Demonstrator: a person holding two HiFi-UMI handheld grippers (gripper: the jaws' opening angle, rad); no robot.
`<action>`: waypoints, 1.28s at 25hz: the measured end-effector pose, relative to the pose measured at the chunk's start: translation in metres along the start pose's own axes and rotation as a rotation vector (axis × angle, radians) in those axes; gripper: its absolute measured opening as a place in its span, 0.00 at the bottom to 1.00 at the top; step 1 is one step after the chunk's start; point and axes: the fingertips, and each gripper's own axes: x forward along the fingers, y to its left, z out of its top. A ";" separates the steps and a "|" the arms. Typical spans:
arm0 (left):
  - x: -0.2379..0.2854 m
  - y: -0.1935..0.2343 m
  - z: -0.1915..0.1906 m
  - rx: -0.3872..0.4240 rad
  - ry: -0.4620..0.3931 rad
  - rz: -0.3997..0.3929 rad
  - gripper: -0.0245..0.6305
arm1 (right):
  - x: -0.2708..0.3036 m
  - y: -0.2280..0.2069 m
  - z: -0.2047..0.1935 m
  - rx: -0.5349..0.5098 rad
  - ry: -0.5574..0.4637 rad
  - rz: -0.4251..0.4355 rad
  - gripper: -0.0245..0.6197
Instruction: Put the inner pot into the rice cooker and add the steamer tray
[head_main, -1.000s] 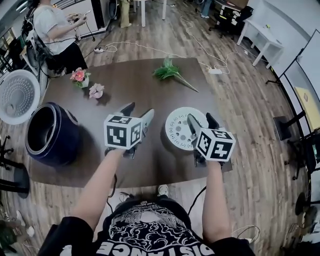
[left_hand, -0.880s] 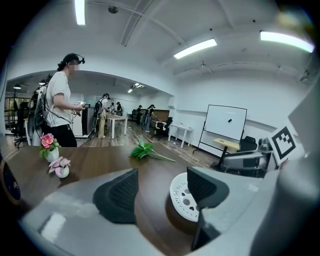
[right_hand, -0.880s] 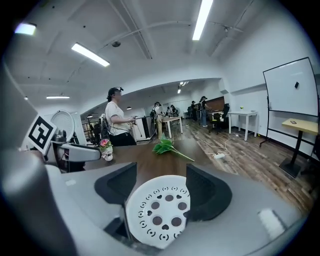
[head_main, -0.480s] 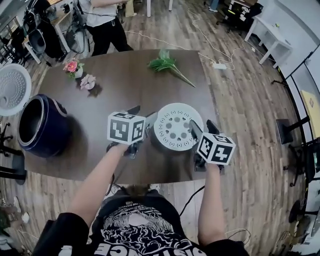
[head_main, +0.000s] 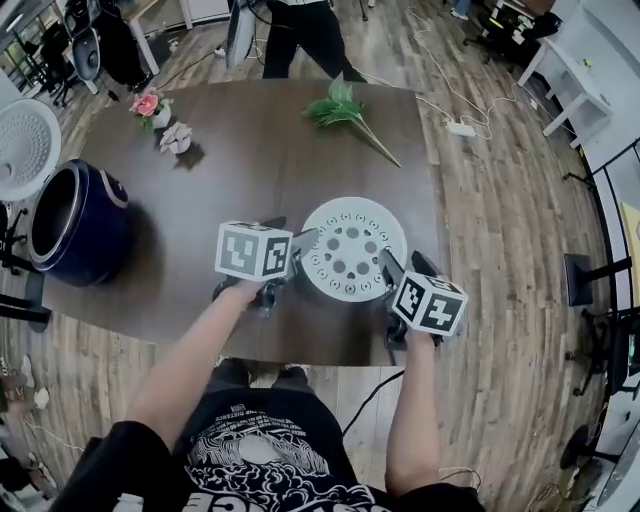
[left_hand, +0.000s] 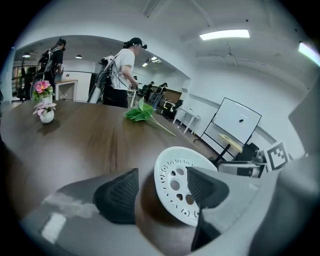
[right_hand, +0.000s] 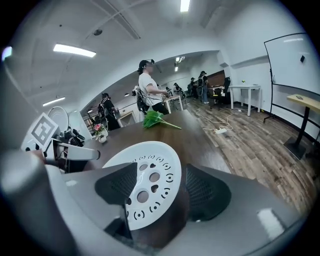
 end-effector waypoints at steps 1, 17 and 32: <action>0.002 0.000 -0.002 -0.012 0.006 0.001 0.50 | 0.001 -0.003 -0.002 0.008 0.004 0.002 0.51; 0.028 0.002 -0.035 -0.131 0.054 0.002 0.39 | 0.023 -0.019 -0.034 0.085 0.073 -0.024 0.34; 0.029 0.003 -0.044 -0.167 0.066 -0.002 0.20 | 0.024 -0.017 -0.033 0.098 0.062 -0.055 0.19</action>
